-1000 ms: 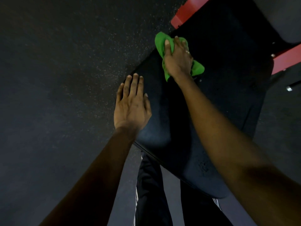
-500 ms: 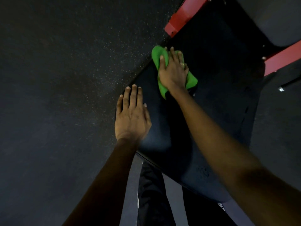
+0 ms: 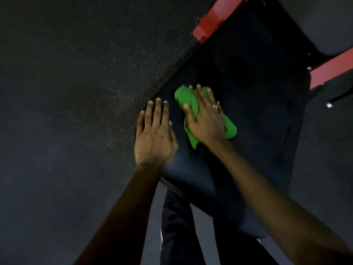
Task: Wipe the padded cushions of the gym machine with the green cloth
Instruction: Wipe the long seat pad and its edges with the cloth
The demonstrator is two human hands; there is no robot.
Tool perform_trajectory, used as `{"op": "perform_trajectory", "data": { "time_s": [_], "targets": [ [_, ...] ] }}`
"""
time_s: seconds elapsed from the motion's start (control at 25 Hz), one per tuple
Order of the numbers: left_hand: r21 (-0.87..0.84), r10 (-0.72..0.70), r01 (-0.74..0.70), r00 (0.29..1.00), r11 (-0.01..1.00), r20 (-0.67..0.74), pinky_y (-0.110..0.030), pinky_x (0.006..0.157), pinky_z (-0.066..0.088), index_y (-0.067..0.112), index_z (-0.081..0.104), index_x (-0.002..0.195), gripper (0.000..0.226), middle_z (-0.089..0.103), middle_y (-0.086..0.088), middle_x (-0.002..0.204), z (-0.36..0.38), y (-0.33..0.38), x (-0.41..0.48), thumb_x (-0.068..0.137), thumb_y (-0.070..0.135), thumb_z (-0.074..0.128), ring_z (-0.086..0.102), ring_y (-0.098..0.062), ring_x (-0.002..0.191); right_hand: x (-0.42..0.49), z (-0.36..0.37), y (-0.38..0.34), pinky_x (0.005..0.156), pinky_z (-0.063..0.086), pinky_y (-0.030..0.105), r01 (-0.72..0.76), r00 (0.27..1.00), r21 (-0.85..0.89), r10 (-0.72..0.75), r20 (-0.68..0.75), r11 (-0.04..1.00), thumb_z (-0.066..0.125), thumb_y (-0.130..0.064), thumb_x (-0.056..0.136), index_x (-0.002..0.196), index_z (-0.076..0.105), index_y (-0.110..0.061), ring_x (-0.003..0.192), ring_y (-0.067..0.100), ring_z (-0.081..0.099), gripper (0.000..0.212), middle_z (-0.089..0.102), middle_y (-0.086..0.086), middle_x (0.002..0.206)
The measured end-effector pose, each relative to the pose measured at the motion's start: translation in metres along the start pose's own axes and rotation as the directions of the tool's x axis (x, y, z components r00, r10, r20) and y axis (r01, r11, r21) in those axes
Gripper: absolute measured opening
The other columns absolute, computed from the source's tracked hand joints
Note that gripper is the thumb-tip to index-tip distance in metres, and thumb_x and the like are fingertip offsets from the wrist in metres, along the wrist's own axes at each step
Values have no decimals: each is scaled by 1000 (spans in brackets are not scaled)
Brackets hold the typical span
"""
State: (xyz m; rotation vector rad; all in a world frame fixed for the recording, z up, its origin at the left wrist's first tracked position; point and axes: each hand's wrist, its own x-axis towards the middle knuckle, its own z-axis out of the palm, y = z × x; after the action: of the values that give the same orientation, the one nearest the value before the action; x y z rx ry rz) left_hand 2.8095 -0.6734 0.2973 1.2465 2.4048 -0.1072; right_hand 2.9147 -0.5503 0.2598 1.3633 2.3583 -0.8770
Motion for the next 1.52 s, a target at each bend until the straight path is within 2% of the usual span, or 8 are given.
{"op": "perform_trajectory", "data": {
  "time_s": [0.2,0.44,0.56,0.84,0.96,1.12,1.4,1.52],
  "targets": [
    [-4,-2,2,1000,1000,-6,-43,125,14,11,21,159,58,20,-7,167,2,0,0,105,29,27,13,-24,155,116,-18,-2,122,13,61,-254,967,127,257,-2,959,27,-53,105,161,21,-21,157,23,4,64,14,-3,170],
    [-8,1,-1,1000,1000,4,-43,125,10,11,21,159,61,19,-8,167,2,0,0,101,30,24,12,-24,155,-73,0,-12,123,11,48,31,999,31,-33,43,999,25,-57,102,161,15,-35,157,18,4,63,13,-9,169],
    [-15,-8,8,1000,1000,0,-43,125,11,11,21,159,59,19,-8,167,2,0,0,104,29,27,12,-24,155,-83,5,3,125,16,48,58,998,-4,-58,9,998,29,-55,103,160,21,-32,157,17,9,62,20,-9,168],
    [-15,-1,1,1000,1000,-11,-44,125,14,12,20,160,57,19,-7,167,3,0,-2,105,29,25,11,-24,155,94,-16,18,122,20,56,-339,932,167,355,-77,926,34,-49,105,159,27,-14,156,24,12,64,25,3,167],
    [-9,-5,4,1000,1000,-10,-44,125,14,12,19,160,58,17,-6,167,3,-1,-1,105,29,24,10,-24,155,63,-9,1,122,21,56,-226,968,157,239,-70,961,32,-50,106,159,26,-14,156,27,13,64,26,3,167],
    [-18,6,-6,1000,1000,-18,-44,125,15,11,22,159,58,20,-8,167,2,-1,0,103,28,26,12,-24,155,-86,8,-15,123,18,48,17,999,50,-15,-29,999,32,-56,101,160,26,-24,157,20,12,67,24,-6,167],
    [-34,10,-12,998,999,-54,-46,124,17,11,25,158,57,24,-9,165,5,-1,-2,104,28,27,16,-26,154,14,-1,1,122,22,55,-241,962,159,256,-89,958,39,-47,105,158,30,-15,156,22,15,62,29,1,165],
    [-38,15,-17,998,999,-62,-46,124,17,10,25,158,57,25,-9,165,5,-2,0,104,28,27,17,-26,154,3,5,0,121,24,56,-185,973,175,204,-104,967,38,-49,104,158,29,-18,156,23,15,64,30,-3,165]
  ]
}}
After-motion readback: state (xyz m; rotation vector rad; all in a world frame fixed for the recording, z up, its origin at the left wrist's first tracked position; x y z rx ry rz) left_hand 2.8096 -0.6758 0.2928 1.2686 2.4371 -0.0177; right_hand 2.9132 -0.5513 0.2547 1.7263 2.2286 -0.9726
